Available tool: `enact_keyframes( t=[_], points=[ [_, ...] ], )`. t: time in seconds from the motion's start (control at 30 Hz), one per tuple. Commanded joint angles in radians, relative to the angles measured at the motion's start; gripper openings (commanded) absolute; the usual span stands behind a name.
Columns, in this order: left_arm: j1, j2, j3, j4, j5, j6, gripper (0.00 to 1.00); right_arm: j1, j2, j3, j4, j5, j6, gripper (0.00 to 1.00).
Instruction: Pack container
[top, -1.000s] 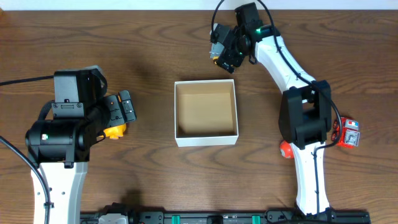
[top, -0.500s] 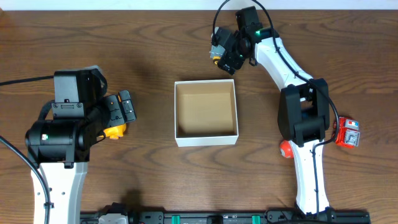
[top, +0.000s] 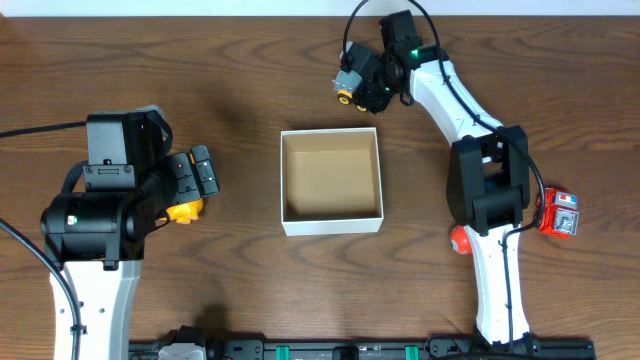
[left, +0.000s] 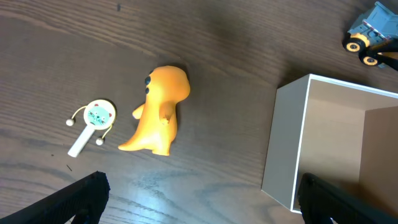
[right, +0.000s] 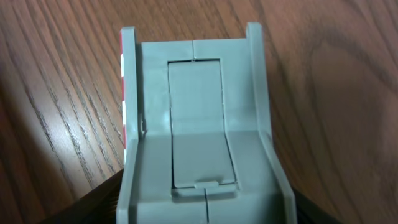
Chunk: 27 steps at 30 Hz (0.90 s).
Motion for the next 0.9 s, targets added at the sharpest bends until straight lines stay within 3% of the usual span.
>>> enact_keyframes(
  t=[0.0,0.23,0.37,0.47,0.6,0.87],
  points=[
    [0.005,0.004,0.019,0.001,0.010,-0.013,0.98,-0.005,0.021,0.008,-0.003,-0.009,0.012,0.57],
    [0.005,0.004,0.019,0.001,0.010,-0.013,0.98,-0.005,0.021,0.008,-0.003,-0.009,0.018,0.48],
    [0.005,0.004,0.019,0.000,0.010,-0.013,0.98,-0.005,0.021,0.008,-0.002,-0.009,0.059,0.35],
    [0.005,0.004,0.019,0.000,0.010,-0.013,0.98,-0.006,0.021,0.008,-0.003,-0.008,0.068,0.17],
    [0.005,0.004,0.019,0.000,0.010,-0.013,0.98,-0.006,0.014,0.008,-0.003,-0.005,0.085,0.02],
    [0.005,0.004,0.019,0.000,0.010,-0.013,0.98,-0.006,-0.040,0.008,0.046,0.073,0.187,0.01]
  ],
)
